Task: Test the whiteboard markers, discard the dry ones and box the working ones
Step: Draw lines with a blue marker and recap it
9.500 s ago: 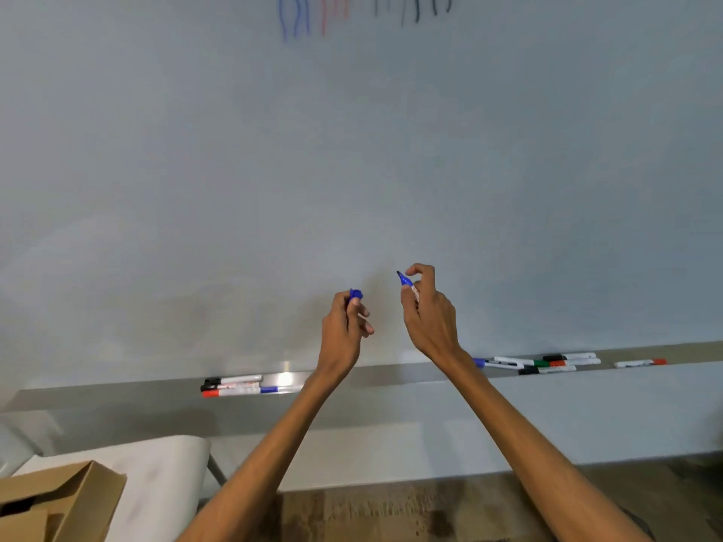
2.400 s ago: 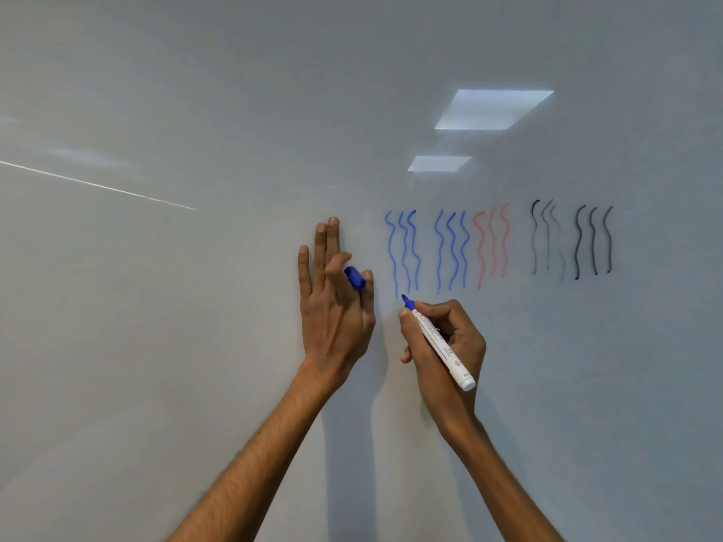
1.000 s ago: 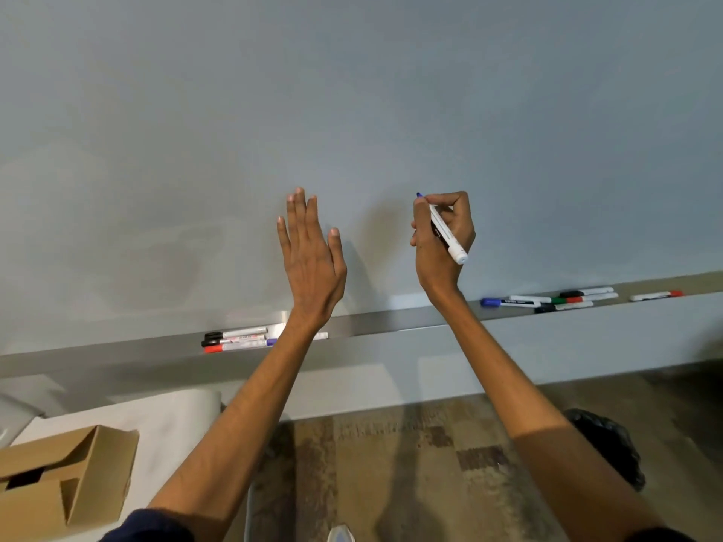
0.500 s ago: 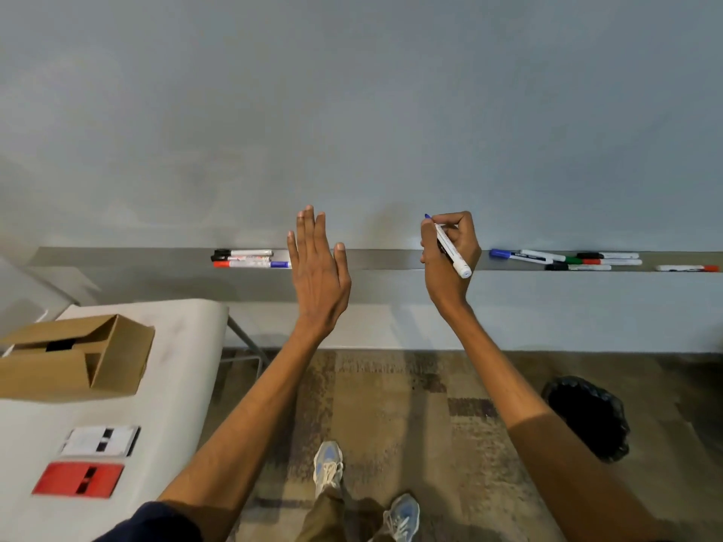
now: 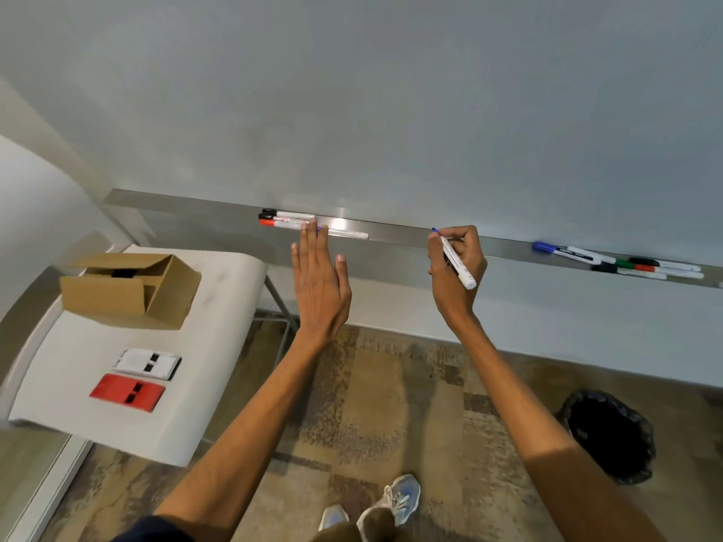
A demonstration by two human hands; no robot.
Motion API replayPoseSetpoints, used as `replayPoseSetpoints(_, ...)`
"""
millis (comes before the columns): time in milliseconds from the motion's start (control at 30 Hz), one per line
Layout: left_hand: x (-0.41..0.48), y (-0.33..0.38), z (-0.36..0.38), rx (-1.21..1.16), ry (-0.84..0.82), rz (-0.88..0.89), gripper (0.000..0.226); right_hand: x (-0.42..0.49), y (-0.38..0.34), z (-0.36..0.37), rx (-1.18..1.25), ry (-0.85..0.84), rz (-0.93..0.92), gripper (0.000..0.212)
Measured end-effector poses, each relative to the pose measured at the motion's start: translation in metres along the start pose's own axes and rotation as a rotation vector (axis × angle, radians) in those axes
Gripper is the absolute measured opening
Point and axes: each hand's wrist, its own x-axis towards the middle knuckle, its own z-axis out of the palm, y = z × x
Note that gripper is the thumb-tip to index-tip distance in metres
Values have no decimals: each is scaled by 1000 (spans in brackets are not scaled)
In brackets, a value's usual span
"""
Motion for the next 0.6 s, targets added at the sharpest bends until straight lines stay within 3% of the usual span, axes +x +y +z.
replayPoseSetpoints(600,-116,-67,-106,48,117,-260,52,-128,-18,69,-11,-321,-3,15)
